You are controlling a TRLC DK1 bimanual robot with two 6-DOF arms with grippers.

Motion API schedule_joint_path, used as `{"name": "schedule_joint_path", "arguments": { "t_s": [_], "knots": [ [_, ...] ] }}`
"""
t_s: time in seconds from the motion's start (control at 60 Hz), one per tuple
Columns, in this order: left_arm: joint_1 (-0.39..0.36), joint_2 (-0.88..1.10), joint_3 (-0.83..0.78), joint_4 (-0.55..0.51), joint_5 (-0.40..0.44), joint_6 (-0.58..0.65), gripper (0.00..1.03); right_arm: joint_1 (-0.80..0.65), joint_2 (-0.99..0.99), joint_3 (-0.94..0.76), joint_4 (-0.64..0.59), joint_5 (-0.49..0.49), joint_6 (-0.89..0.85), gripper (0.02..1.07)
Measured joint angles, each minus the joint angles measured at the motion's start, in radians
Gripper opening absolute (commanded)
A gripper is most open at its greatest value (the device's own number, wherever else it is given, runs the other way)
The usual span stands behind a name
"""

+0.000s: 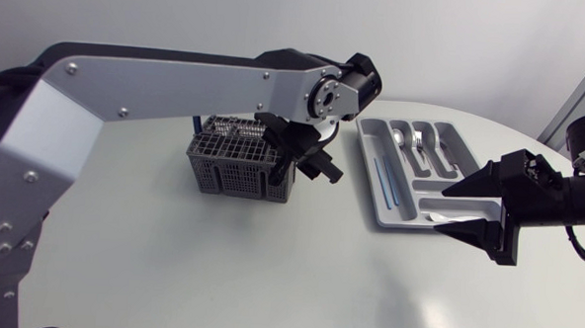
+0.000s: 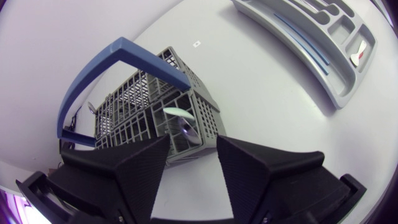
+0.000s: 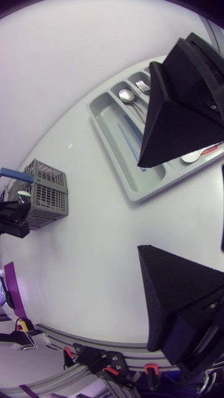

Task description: Unload the cutlery basket into the drawer organizer.

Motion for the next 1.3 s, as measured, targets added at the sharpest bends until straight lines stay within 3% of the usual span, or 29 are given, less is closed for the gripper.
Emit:
{"name": "schedule_joint_path", "arguments": {
  "t_s": [0.2,0.4,0.75,0.9,1.3],
  "knots": [
    [0.003,0.015,0.000,0.006,-0.008,-0.002,0.40,0.000,-0.002,-0.010,0.000,-0.003,0.000,0.92],
    [0.010,0.016,0.000,0.028,-0.024,-0.003,0.14,0.000,-0.003,-0.012,0.001,-0.003,0.000,0.92],
    [0.011,0.017,0.000,0.038,-0.045,-0.003,0.10,-0.003,-0.010,-0.031,0.015,-0.006,-0.002,0.92],
    [0.010,0.017,-0.002,0.042,-0.046,-0.003,0.03,-0.008,-0.010,-0.039,0.015,-0.007,-0.008,0.92],
    [-0.021,-0.032,-0.115,0.136,-0.109,0.001,0.03,-0.008,-0.010,-0.039,0.019,-0.011,-0.008,0.92]
  ]
}}
